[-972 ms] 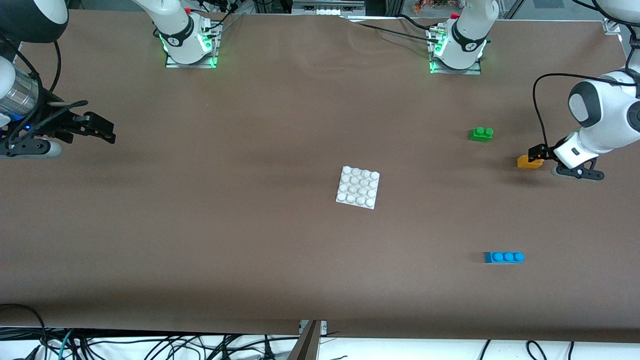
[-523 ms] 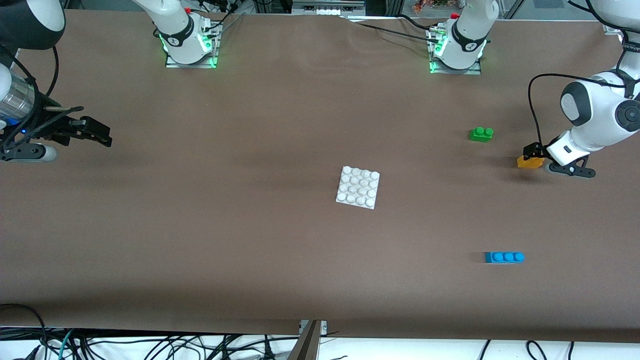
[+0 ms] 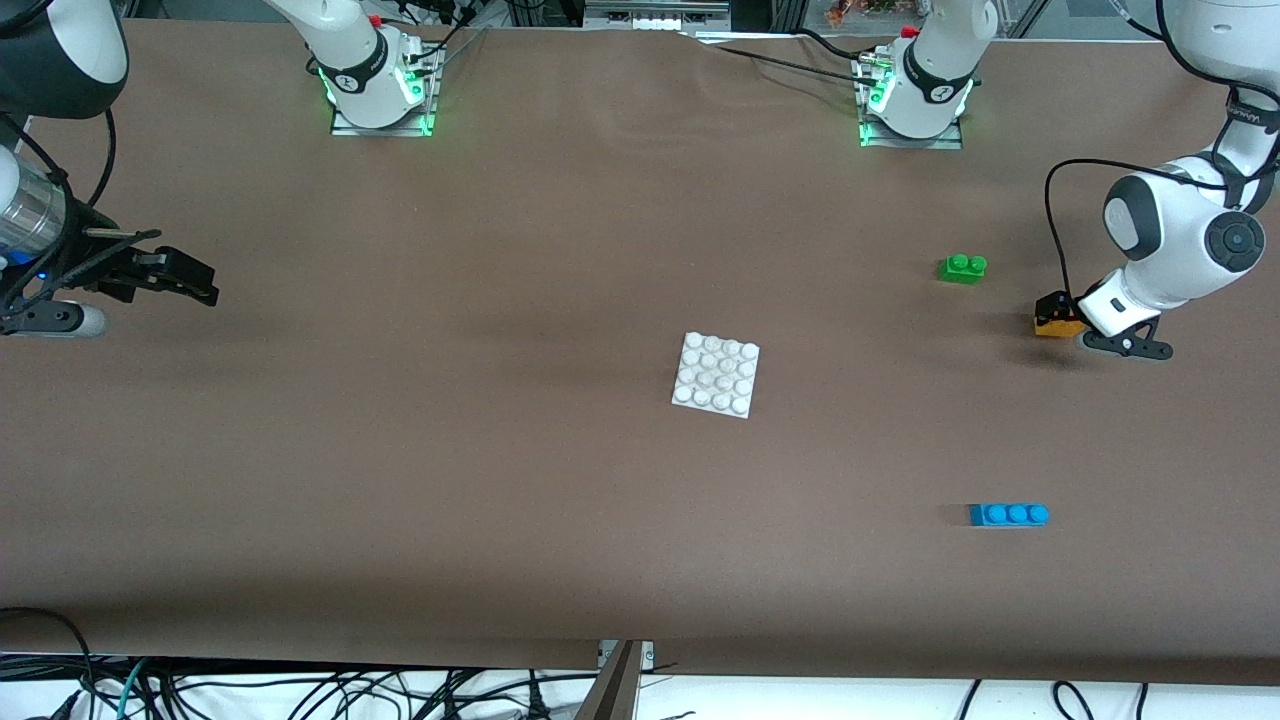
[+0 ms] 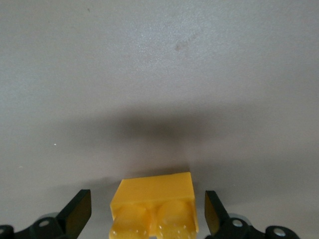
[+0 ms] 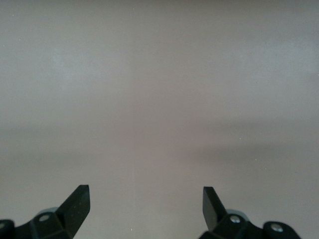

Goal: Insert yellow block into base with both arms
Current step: 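Lower the left gripper over the yellow block and grasp it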

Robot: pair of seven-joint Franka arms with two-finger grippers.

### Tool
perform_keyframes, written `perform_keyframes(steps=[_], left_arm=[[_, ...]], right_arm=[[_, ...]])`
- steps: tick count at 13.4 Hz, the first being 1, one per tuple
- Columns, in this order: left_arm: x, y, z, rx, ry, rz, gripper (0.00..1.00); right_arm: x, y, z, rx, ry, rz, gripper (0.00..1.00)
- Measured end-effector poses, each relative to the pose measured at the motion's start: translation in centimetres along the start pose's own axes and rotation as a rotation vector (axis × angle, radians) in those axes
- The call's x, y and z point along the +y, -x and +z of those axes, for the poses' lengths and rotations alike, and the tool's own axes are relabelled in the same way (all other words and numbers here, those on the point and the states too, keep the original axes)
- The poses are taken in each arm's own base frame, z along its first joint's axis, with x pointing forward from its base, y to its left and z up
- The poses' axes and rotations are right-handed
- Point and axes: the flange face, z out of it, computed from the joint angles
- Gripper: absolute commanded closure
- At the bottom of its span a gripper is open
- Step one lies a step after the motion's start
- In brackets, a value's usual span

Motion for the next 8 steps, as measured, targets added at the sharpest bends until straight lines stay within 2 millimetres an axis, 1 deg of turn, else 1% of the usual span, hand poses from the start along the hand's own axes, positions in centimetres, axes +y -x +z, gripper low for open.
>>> perform_keyframes(steps=[1, 2, 5, 6, 8], left_arm=[[-0.05, -0.01, 0.29, 0.003, -0.002, -0.001, 0.2], [-0.06, 0.03, 0.55, 0.002, -0.002, -0.001, 0.41], [0.06, 0.17, 1.02, -0.006, 0.002, 0.001, 0.79], [0.08, 0.15, 0.99, -0.006, 0.002, 0.005, 0.87], [0.33, 0.02, 0.94, -0.01, 0.006, 0.027, 0.87]], right_arm=[[0.0, 0.0, -0.01, 0.0, 0.0, 0.0, 0.0], [0.0, 0.0, -0.02, 0.0, 0.0, 0.0, 0.0], [0.0, 0.0, -0.02, 0.0, 0.0, 0.0, 0.0], [0.0, 0.0, -0.02, 0.0, 0.0, 0.0, 0.0], [0.01, 0.0, -0.02, 0.0, 0.0, 0.0, 0.0]])
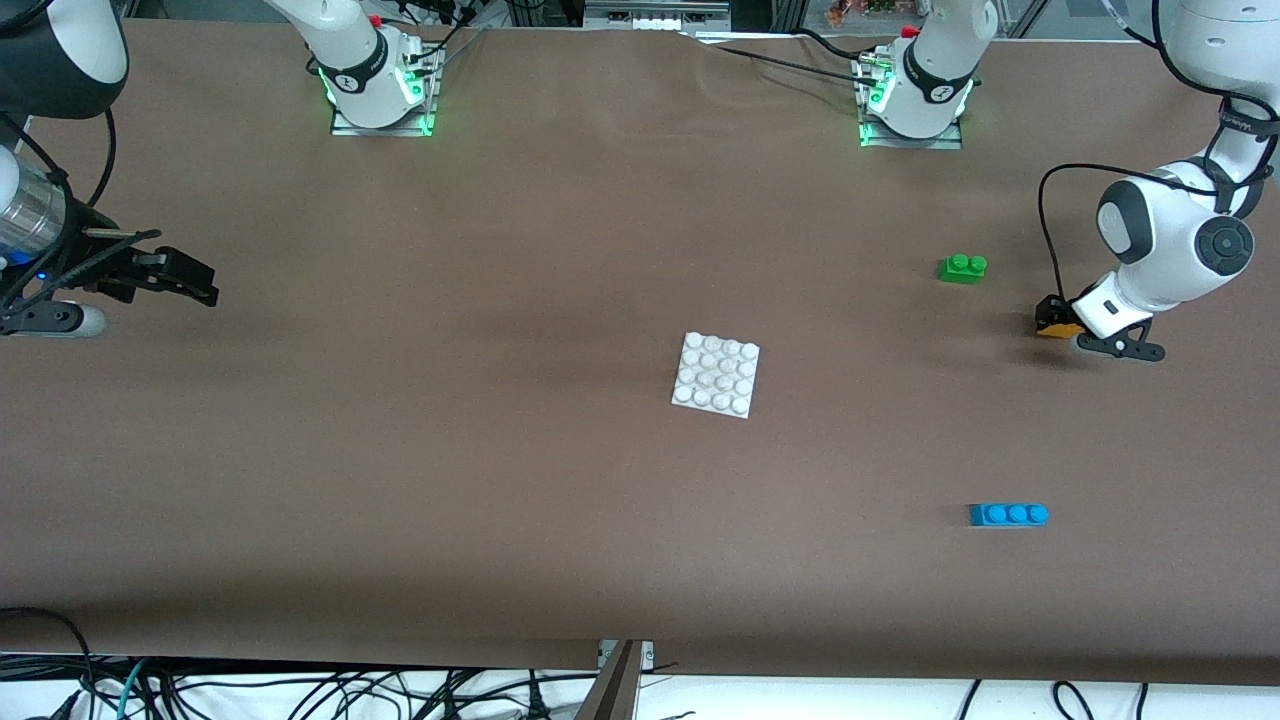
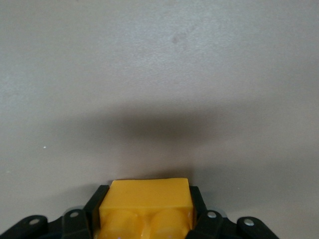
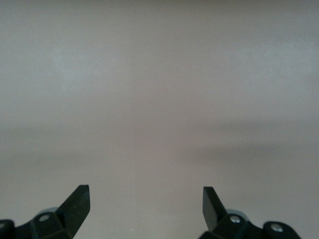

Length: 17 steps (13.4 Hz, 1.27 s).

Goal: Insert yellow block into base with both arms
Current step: 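Lower the left gripper over the yellow block and grasp it, then carry the yellow block with the left gripper over the white base plate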

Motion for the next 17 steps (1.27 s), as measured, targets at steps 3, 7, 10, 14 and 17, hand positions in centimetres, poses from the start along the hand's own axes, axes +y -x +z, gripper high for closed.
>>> perform_keyframes(steps=[3, 7, 10, 14, 17], left_arm=[[1.7, -2.1, -2.9, -0.043, 0.036, 0.05, 0.88], [5.7, -7.8, -13.7, -0.086, 0.064, 0.135, 0.89], [11.2, -11.9, -20.3, -0.088, 0.064, 0.13, 0.89], [18.9, -15.0, -21.9, -0.092, 0.078, 0.099, 0.89], [25.8, -17.7, -21.7, -0.087, 0.095, 0.049, 0.89]], right_arm=[[0.0, 0.0, 0.0, 0.0, 0.0, 0.0, 0.0], [0.0, 0.0, 0.0, 0.0, 0.0, 0.001, 0.0], [0.0, 0.0, 0.0, 0.0, 0.0, 0.001, 0.0], [0.0, 0.0, 0.0, 0.0, 0.0, 0.001, 0.0], [0.0, 0.0, 0.0, 0.0, 0.0, 0.001, 0.0]])
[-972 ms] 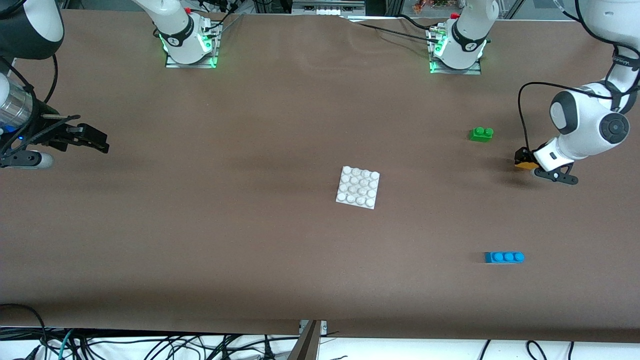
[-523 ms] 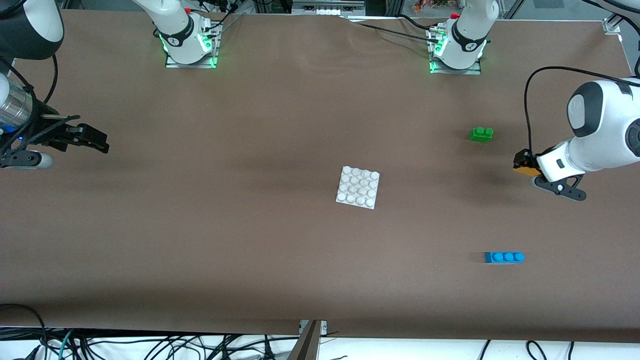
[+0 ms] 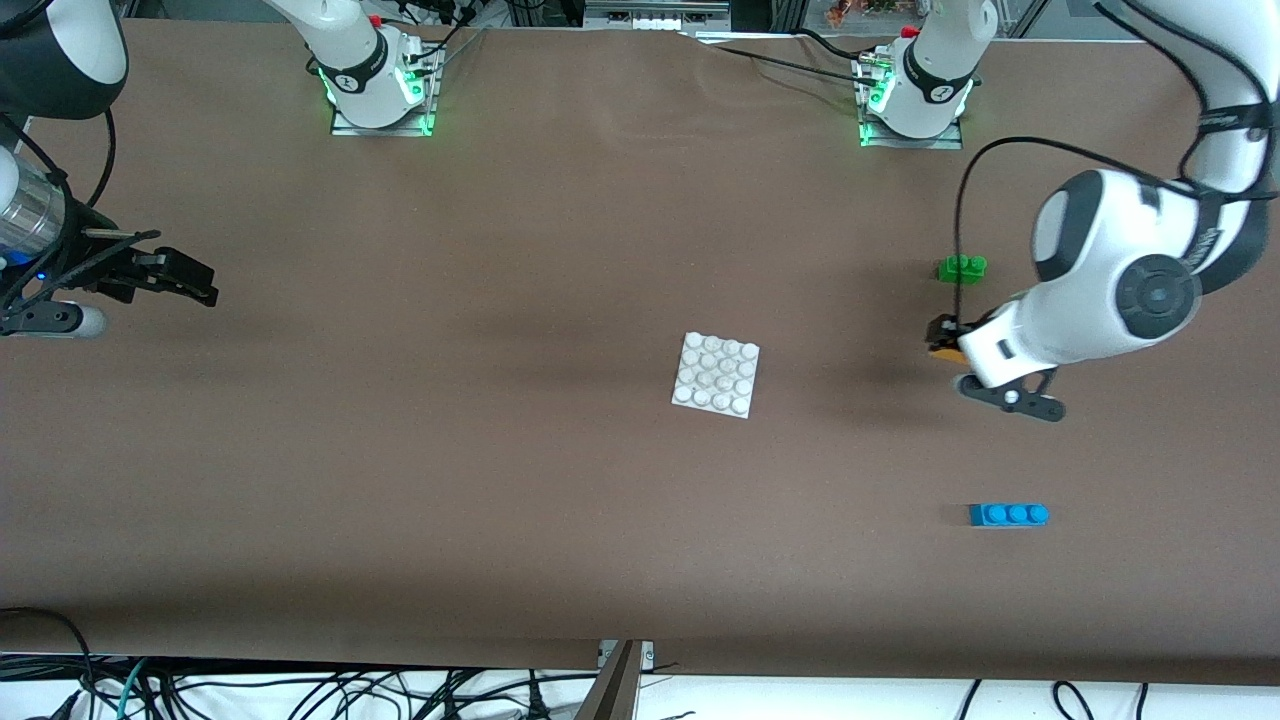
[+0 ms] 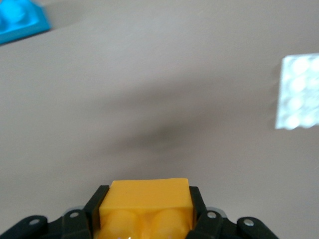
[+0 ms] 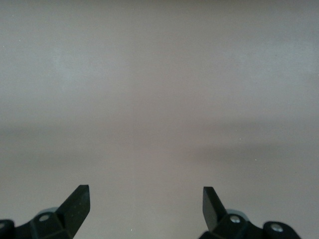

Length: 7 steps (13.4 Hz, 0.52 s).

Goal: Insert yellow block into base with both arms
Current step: 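Carry the yellow block with the left gripper over the white base plate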

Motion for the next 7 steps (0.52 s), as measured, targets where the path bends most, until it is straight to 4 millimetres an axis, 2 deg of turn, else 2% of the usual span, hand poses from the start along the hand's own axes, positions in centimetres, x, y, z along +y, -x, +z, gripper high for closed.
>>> perform_keyframes(steps=[2, 3, 5, 7], left_arm=[[5.2, -2.0, 0.4, 0.008, 0.003, -0.029, 0.88], [7.9, -2.9, 1.3, 0.001, 0.005, -0.045, 0.88], [13.5, -4.3, 3.7, -0.018, 0.009, -0.073, 0.88], [17.8, -5.7, 6.3, -0.026, 0.019, -0.079, 0.88]], right_arm=[[0.0, 0.0, 0.0, 0.0, 0.0, 0.0, 0.0], [0.0, 0.0, 0.0, 0.0, 0.0, 0.0, 0.0], [0.0, 0.0, 0.0, 0.0, 0.0, 0.0, 0.0], [0.0, 0.0, 0.0, 0.0, 0.0, 0.0, 0.0]])
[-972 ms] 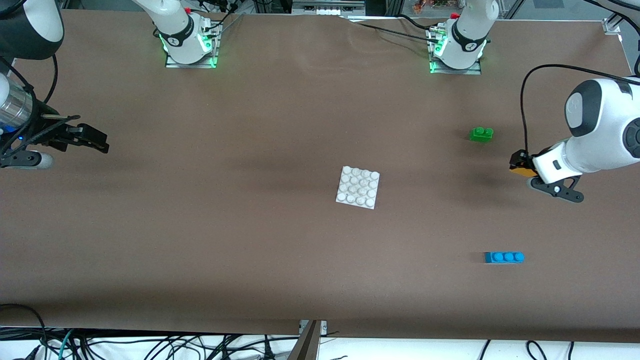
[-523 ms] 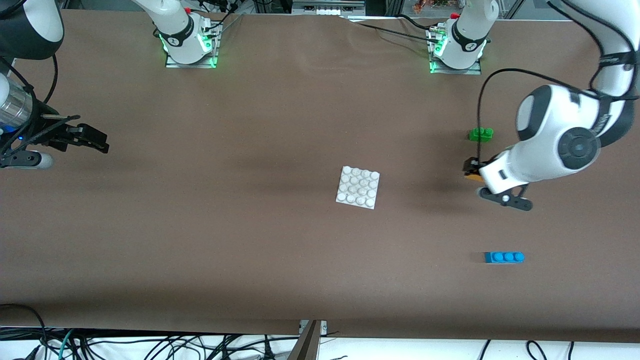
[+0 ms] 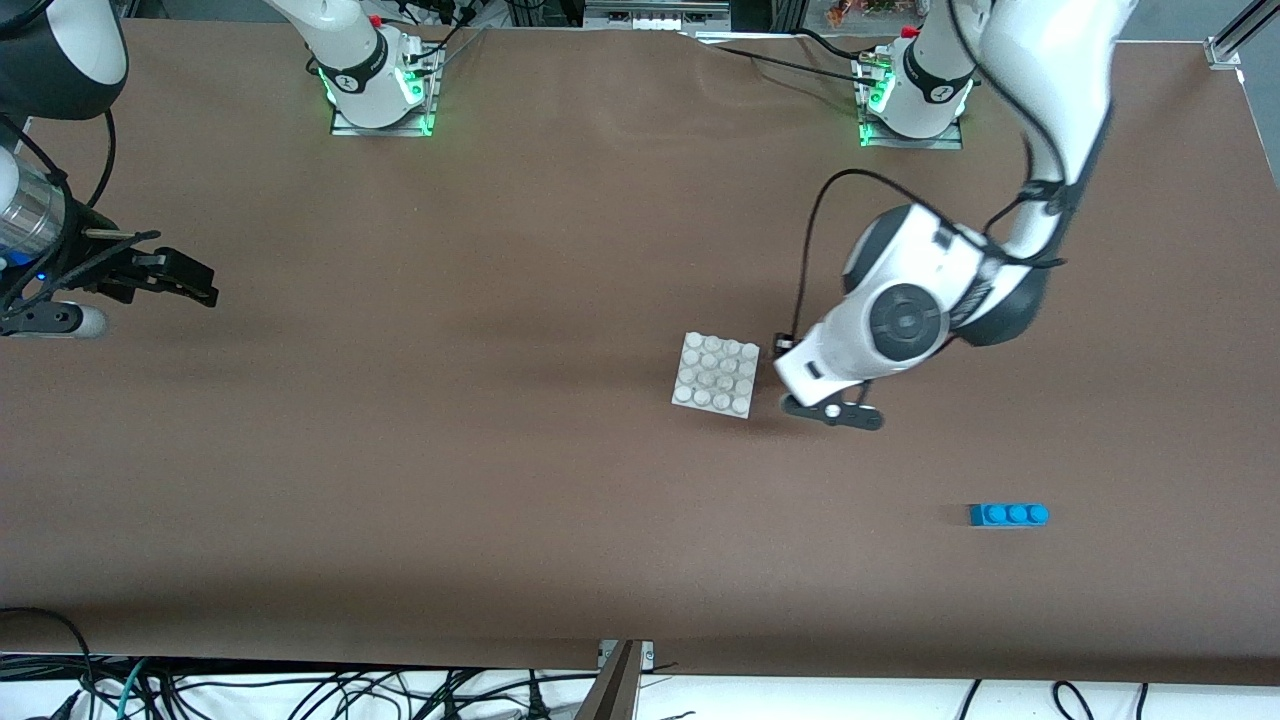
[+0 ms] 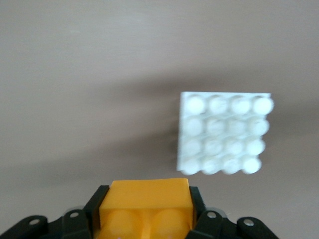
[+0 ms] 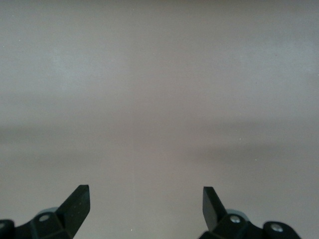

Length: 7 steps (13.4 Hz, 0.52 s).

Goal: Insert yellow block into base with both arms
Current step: 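Carry the yellow block with the left gripper over the white base plate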

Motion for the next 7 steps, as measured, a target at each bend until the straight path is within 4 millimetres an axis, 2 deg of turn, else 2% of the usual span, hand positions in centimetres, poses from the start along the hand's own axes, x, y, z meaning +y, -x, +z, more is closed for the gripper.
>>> perform_keyframes(steps=[1, 3, 7], left_arm=[[1.7, -0.5, 1.1, 0.015, 0.01, 0.001, 0.88], [3.9, -1.3, 2.8, 0.056, 0.034, -0.009, 0.89], [7.3, -0.8, 6.0, 0.041, 0.032, -0.008, 0.89]], right_arm=[[0.0, 0.0, 0.0, 0.0, 0.0, 0.0, 0.0], [0.0, 0.0, 0.0, 0.0, 0.0, 0.0, 0.0], [0.0, 0.0, 0.0, 0.0, -0.001, 0.0, 0.0]])
